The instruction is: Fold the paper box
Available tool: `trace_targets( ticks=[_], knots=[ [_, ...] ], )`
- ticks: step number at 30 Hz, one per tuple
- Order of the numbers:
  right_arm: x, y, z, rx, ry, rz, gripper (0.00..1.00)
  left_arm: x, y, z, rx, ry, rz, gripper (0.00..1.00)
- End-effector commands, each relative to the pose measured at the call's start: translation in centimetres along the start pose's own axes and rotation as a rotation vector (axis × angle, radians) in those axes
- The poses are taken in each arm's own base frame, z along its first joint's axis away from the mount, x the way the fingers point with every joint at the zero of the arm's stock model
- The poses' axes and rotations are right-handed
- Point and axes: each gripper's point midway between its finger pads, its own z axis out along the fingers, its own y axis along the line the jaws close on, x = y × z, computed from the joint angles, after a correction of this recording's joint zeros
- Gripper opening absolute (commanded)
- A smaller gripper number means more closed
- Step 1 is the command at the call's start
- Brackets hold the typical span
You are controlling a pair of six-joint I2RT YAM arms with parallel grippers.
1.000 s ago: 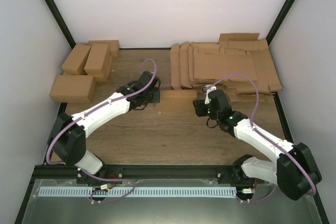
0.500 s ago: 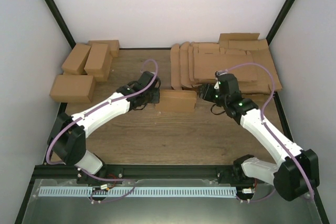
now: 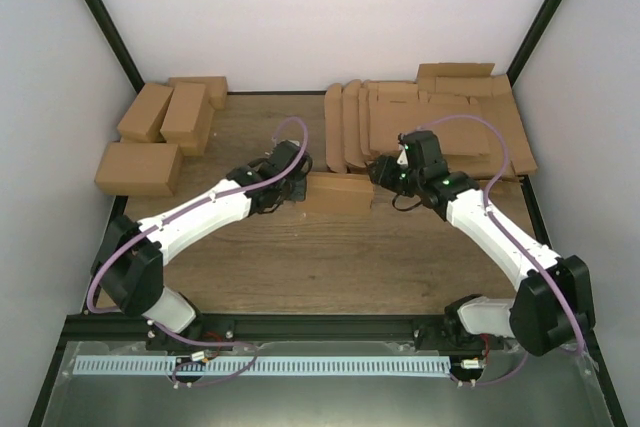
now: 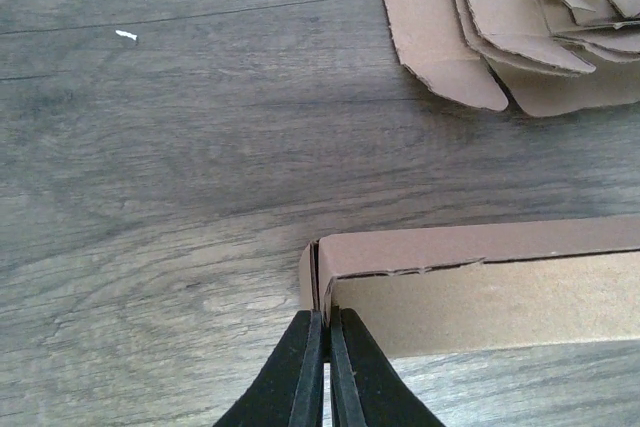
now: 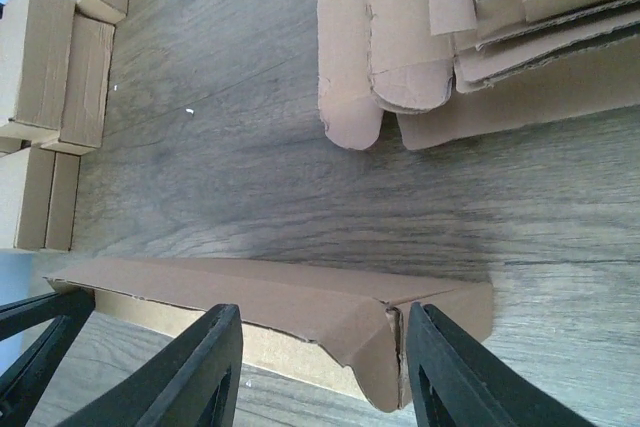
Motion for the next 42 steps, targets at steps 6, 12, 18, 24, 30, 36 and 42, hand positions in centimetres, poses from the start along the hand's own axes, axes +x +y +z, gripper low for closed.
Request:
trace_targets(
  ticks=[6, 12, 18, 24, 30, 36, 42],
  knots=[
    [1.5, -0.6, 0.9, 0.000, 0.068, 0.049, 0.45, 0.3, 0.2, 0.1, -0.047, 0.001, 0.011, 0.04],
    [2.2, -0.8, 1.3, -0.003, 0.092, 0.061, 0.38, 0.4, -0.1, 0.3, -0.050, 0.003, 0.020, 0.04],
    [2.0, -1.0, 1.3, 0.007, 0.085, 0.047, 0.33, 0.3, -0.3, 0.2, -0.052, 0.001, 0.027, 0.04],
    [0.7, -0.2, 0.1, 0.007, 0.039, -0.001, 0.45, 0.3, -0.4, 0.2, -0.051, 0.003, 0.036, 0.04],
    [-0.7, 0.0, -0.1, 0.030, 0.006, -0.007, 0.56, 0.4, -0.5, 0.5, -0.053, 0.009, 0.040, 0.04],
    [-1.4, 0.7, 0.8, 0.016, 0.015, -0.006, 0.56, 0.5, -0.6, 0.6, -0.056, 0.014, 0.047, 0.04],
    [-1.5, 0.4, 1.6, 0.045, 0.035, 0.021, 0.55, 0.5, -0.6, 0.7, -0.061, 0.016, 0.050, 0.04]
  ],
)
